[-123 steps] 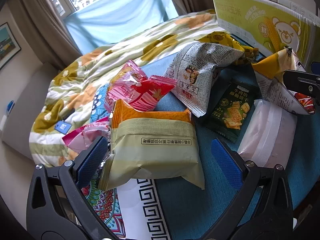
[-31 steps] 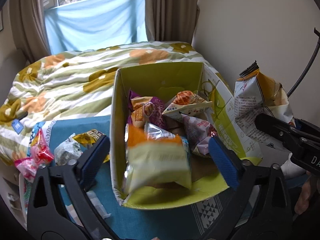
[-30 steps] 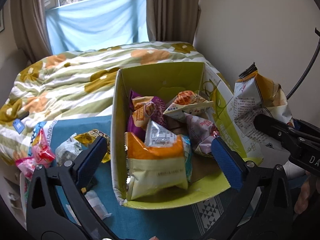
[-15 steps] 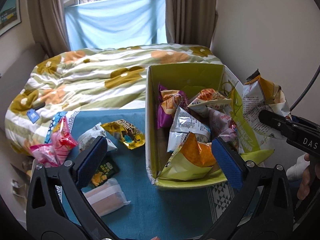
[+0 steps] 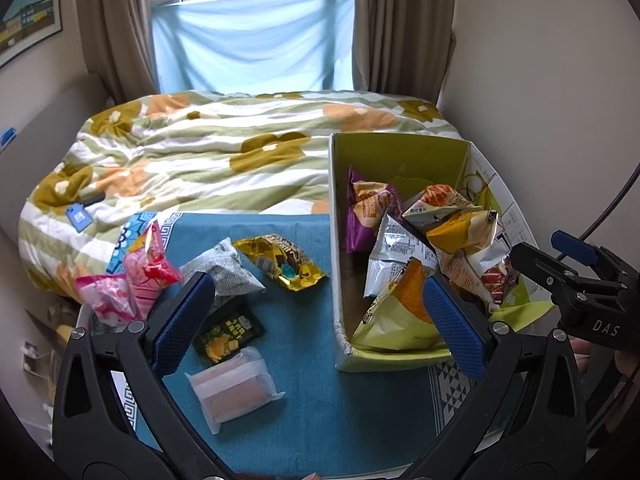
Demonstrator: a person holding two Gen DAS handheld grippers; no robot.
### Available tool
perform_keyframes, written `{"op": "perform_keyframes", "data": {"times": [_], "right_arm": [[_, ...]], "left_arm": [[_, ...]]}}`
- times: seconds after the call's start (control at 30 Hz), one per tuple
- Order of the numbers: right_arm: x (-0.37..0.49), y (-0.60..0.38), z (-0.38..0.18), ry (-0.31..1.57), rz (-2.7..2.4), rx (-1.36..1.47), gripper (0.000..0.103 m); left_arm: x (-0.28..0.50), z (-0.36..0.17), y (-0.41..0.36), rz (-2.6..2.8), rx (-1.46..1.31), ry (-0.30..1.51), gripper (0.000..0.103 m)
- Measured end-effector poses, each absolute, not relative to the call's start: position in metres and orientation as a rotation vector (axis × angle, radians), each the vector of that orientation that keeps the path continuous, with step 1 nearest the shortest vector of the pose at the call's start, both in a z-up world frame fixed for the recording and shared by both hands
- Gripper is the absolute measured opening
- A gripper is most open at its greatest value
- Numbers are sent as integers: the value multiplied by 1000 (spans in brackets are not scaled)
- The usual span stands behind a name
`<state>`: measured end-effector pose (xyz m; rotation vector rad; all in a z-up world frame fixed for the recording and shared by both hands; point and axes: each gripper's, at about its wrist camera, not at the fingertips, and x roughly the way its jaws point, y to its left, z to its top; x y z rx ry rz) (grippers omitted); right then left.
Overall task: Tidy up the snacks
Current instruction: 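Carry both packs into the yellow box and open both tools to release them, then withdraw both tools from the box back over the table snacks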
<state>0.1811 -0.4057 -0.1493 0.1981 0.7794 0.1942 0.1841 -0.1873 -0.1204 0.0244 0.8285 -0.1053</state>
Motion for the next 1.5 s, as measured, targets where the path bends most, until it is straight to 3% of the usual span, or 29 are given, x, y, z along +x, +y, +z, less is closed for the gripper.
{"op": "perform_keyframes", "data": {"times": [0.57,0.9,1.5], "right_arm": [[165,-419,-145,791,179,186,99],[152,-404,-113,747,220,118,99],[138,-283,-92,696,212,138,99]], "left_arm": [[154,-109,-183,-63,25,802,103],[132,-77,-160,-17,38,730,103],[124,-76,-2,-49,52,713,103]]}}
